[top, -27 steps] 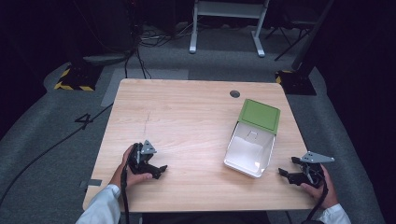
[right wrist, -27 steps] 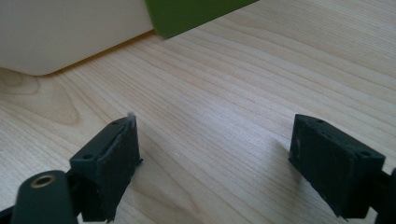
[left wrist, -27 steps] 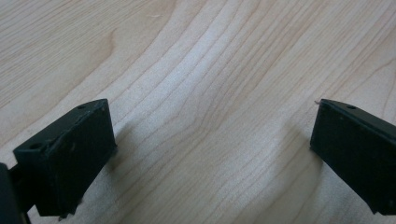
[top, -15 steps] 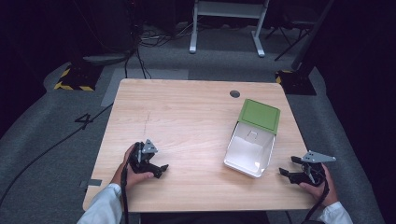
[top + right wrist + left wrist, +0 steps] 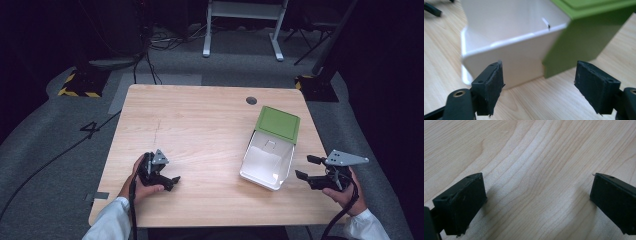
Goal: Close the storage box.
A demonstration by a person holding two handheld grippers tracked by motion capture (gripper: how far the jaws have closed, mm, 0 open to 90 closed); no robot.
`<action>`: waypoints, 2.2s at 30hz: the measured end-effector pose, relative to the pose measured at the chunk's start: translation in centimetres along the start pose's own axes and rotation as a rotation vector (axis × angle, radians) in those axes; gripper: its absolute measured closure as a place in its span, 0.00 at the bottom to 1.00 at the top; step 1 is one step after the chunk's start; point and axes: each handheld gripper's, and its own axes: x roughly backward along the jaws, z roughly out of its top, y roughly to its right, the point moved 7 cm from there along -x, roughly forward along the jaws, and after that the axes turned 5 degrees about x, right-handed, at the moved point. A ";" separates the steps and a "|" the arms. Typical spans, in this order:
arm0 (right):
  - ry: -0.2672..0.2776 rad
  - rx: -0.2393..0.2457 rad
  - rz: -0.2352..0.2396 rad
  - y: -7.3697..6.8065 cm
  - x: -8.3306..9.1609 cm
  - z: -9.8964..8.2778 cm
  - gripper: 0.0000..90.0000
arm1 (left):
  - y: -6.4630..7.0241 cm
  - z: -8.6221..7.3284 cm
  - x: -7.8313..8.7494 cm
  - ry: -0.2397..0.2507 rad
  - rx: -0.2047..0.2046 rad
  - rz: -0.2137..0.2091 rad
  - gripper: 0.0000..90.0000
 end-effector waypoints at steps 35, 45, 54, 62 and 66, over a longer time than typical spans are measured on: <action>-0.064 0.198 0.235 -10.1 -5.6 6.8 0.35 | 0.0 0.0 0.0 0.002 0.000 0.001 0.01; -0.147 0.236 0.283 -12.6 -7.5 5.3 0.36 | 0.0 0.0 0.0 0.002 0.001 0.001 0.01; -0.241 0.232 0.231 -12.6 -9.6 3.6 0.42 | 0.0 0.0 0.0 0.002 0.000 0.001 0.01; -0.292 0.203 0.155 -11.1 -10.5 2.5 0.68 | 0.0 0.0 0.0 0.003 -0.001 0.001 0.01; -0.300 0.208 0.142 -10.2 -10.8 2.1 0.74 | 0.0 0.0 0.0 0.002 0.000 0.001 0.01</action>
